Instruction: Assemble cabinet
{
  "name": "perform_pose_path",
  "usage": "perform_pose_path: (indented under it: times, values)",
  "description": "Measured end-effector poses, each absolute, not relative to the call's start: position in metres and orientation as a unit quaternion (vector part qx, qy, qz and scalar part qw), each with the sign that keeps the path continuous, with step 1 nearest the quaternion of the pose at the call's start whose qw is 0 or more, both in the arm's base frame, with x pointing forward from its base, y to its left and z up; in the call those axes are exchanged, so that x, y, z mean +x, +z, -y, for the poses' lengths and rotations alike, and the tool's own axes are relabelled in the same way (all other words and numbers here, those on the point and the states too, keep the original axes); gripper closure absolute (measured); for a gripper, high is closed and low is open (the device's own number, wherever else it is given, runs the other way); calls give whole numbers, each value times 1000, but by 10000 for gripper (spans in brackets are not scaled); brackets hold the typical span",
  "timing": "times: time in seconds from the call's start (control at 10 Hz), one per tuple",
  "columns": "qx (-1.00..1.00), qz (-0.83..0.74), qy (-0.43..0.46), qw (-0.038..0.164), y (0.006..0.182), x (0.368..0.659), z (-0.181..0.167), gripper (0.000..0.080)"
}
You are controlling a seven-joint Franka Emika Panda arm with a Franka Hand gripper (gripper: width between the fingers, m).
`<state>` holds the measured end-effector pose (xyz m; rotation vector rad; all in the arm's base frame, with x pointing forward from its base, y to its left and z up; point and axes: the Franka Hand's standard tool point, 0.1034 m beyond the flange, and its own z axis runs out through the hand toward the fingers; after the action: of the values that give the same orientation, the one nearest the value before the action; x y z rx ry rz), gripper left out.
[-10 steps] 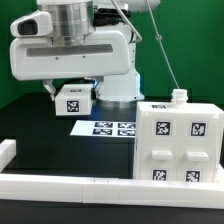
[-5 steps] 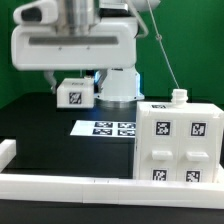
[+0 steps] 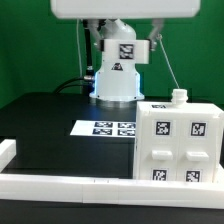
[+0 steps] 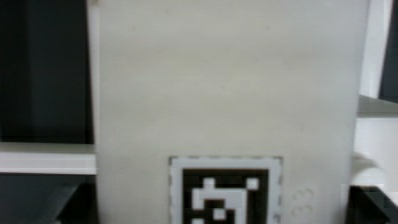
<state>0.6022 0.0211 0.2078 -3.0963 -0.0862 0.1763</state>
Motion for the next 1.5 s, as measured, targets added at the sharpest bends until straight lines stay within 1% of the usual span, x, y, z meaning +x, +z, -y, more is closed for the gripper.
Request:
perform_pose_path:
  times: [0.1,0.5,0.9,1.3,1.5]
  values:
    - [-997,26,63,19,203,600,-26,243]
    - [-998,24,63,18,202,600,-26,243]
    - [-998,24,57,17,199,616,-61,243]
    - [-998,26,63,16,185,616,-73,243]
    - [-997,29,65,16,184,615,-81,243]
